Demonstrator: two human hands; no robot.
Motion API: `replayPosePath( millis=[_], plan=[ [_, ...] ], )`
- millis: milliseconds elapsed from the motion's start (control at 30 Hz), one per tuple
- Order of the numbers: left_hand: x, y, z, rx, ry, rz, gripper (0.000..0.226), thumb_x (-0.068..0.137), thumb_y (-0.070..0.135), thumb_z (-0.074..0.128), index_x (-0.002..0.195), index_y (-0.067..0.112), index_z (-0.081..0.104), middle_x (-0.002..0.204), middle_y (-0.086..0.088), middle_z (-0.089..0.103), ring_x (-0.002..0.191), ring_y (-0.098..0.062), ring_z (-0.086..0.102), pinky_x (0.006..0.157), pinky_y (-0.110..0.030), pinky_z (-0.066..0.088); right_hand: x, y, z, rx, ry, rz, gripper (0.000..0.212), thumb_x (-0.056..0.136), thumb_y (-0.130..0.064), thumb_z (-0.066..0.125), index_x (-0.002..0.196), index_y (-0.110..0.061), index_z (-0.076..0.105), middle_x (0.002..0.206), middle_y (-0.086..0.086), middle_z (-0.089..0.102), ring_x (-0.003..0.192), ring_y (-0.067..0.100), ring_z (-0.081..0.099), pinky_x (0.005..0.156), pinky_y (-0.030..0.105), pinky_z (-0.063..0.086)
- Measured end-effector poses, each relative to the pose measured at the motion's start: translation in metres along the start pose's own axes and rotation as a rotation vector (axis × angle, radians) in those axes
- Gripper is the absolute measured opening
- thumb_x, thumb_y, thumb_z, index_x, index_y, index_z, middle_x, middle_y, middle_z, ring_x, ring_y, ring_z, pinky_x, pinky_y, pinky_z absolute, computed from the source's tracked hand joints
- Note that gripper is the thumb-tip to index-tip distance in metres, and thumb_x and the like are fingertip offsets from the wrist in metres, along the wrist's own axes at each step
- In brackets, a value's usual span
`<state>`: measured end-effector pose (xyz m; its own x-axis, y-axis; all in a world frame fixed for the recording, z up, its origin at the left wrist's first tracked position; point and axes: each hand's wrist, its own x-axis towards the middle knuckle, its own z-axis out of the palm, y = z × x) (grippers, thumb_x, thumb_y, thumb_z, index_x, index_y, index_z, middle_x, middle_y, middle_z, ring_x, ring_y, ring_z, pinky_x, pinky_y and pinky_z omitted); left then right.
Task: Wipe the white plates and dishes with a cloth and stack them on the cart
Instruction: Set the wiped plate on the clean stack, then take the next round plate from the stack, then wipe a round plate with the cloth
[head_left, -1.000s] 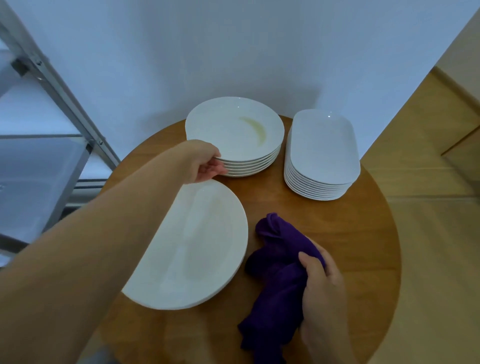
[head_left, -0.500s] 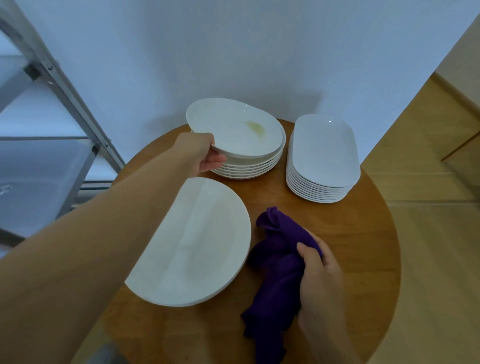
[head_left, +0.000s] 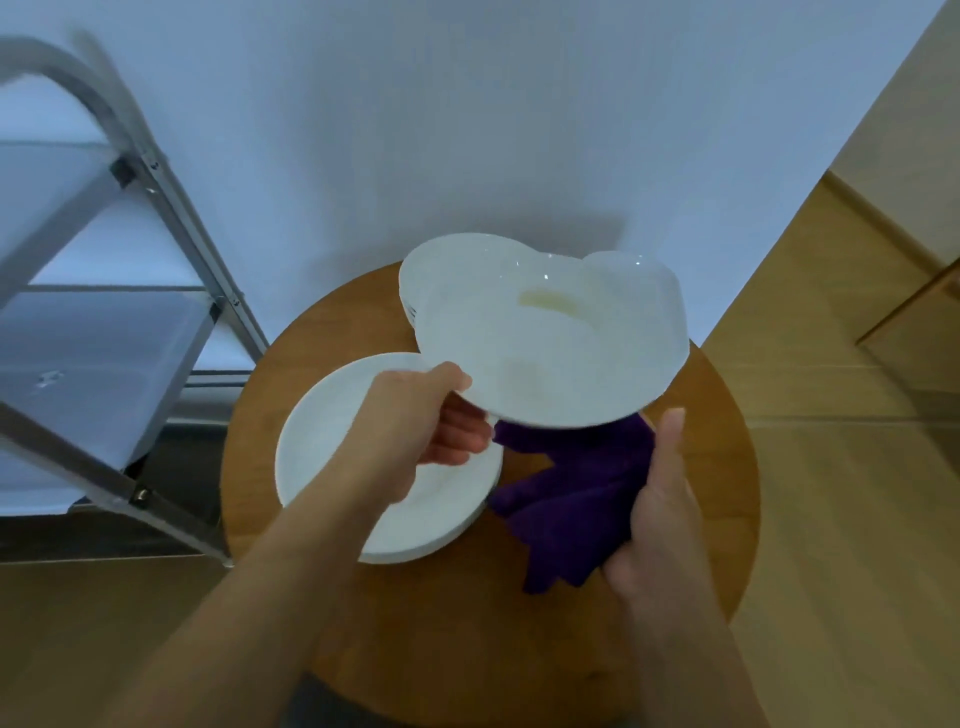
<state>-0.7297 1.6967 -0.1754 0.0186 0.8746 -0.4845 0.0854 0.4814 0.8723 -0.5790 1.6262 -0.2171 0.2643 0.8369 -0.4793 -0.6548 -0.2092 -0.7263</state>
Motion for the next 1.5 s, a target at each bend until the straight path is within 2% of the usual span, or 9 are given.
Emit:
replayPosePath(
  millis=[200, 367, 633, 800, 900, 1033, 1133, 1300, 1500],
  plan=[
    [-0.090, -0.050, -0.013, 0.107, -0.056, 0.074, 0.030, 0.088, 0.020, 0.059, 0.062, 0.006, 0.067, 0.057, -0.010, 0.069, 0.045, -0.018, 0.063, 0.043, -0.019, 0.049, -0.052, 0.008, -0.030, -0.063, 0.015, -0.051, 0.033, 0.069, -0.007, 0.066, 0.102, -0.013, 0.065, 0.091, 0.012, 0.072, 0.069, 0.029, 0.069, 0.054, 0.040, 0.054],
    [-0.121, -0.081, -0.034, -0.234, -0.051, -0.045, 0.045, 0.070, 0.050, 0.067, 0.104, 0.022, 0.058, 0.106, -0.001, 0.066, 0.101, -0.027, 0.061, 0.091, -0.046, 0.049, -0.092, 0.027, -0.055, -0.106, -0.044, 0.056, 0.058, 0.049, -0.008, 0.065, 0.107, -0.008, 0.063, 0.101, 0.019, 0.068, 0.085, 0.038, 0.064, 0.076, 0.053, 0.051],
    [-0.151, -0.121, -0.028, -1.043, -0.053, -0.014, 0.021, 0.098, 0.031, 0.041, 0.105, 0.024, 0.060, 0.098, -0.003, 0.074, 0.085, -0.025, 0.071, 0.062, -0.038, 0.057, -0.135, 0.027, -0.055, -0.236, -0.120, 0.028, 0.048, 0.061, -0.025, 0.076, 0.107, -0.017, 0.065, 0.095, 0.006, 0.074, 0.080, 0.024, 0.072, 0.056, 0.032, 0.056],
    [-0.162, -0.124, -0.031, -1.062, 0.044, 0.118, 0.022, 0.097, 0.036, 0.041, 0.090, 0.030, 0.061, 0.081, 0.003, 0.075, 0.068, -0.017, 0.071, 0.047, -0.031, 0.055, -0.156, 0.019, -0.050, -0.631, 0.277, -0.617, 0.044, 0.084, -0.034, 0.066, 0.125, -0.027, 0.052, 0.103, -0.013, 0.064, 0.088, 0.003, 0.064, 0.068, 0.024, 0.056],
    [-0.165, -0.127, -0.036, -1.122, 0.008, 0.154, 0.024, 0.098, 0.038, 0.040, 0.094, 0.030, 0.061, 0.088, 0.001, 0.075, 0.078, -0.021, 0.072, 0.053, -0.035, 0.058, -0.178, 0.023, -0.031, -0.767, 0.035, -0.800, 0.051, 0.082, -0.043, 0.053, 0.131, -0.033, 0.043, 0.109, -0.018, 0.061, 0.091, -0.002, 0.060, 0.067, 0.012, 0.052],
    [-0.169, -0.128, -0.035, -1.117, -0.095, 0.170, 0.032, 0.094, 0.045, 0.039, 0.104, 0.027, 0.064, 0.102, -0.007, 0.072, 0.092, -0.027, 0.069, 0.073, -0.040, 0.057, -0.194, 0.048, -0.005, -1.246, -0.609, -0.376, 0.050, 0.086, -0.050, 0.037, 0.133, -0.053, 0.021, 0.115, -0.050, 0.037, 0.108, -0.019, 0.041, 0.087, 0.004, 0.039],
    [-0.169, -0.132, -0.032, -1.086, -0.029, 0.120, 0.038, 0.092, 0.047, 0.044, 0.108, 0.019, 0.064, 0.103, -0.008, 0.072, 0.093, -0.025, 0.069, 0.076, -0.038, 0.053, -0.186, 0.066, 0.000, -1.654, -0.994, -0.361, 0.052, 0.100, -0.034, 0.030, 0.144, -0.046, 0.004, 0.146, -0.040, 0.008, 0.132, -0.012, 0.008, 0.105, 0.010, -0.002],
    [-0.162, -0.147, -0.030, -1.174, -0.096, 0.103, 0.035, 0.090, 0.042, 0.049, 0.091, 0.017, 0.074, 0.081, -0.004, 0.072, 0.069, -0.016, 0.070, 0.060, -0.031, 0.054, -0.161, 0.061, 0.009, -1.710, -1.133, -0.479, 0.055, 0.099, -0.009, 0.038, 0.150, -0.011, 0.017, 0.158, 0.002, 0.013, 0.145, 0.011, 0.008, 0.118, 0.024, 0.006],
    [-0.160, -0.145, -0.032, -1.094, -0.217, 0.163, 0.034, 0.082, 0.044, 0.050, 0.081, 0.025, 0.078, 0.084, -0.006, 0.074, 0.074, -0.020, 0.072, 0.055, -0.030, 0.056, -0.133, 0.062, 0.011, -1.812, -0.957, -0.766, 0.061, 0.094, -0.038, 0.026, 0.147, -0.036, -0.003, 0.157, -0.006, 0.014, 0.137, -0.011, -0.002, 0.111, 0.012, -0.008]
  ],
)
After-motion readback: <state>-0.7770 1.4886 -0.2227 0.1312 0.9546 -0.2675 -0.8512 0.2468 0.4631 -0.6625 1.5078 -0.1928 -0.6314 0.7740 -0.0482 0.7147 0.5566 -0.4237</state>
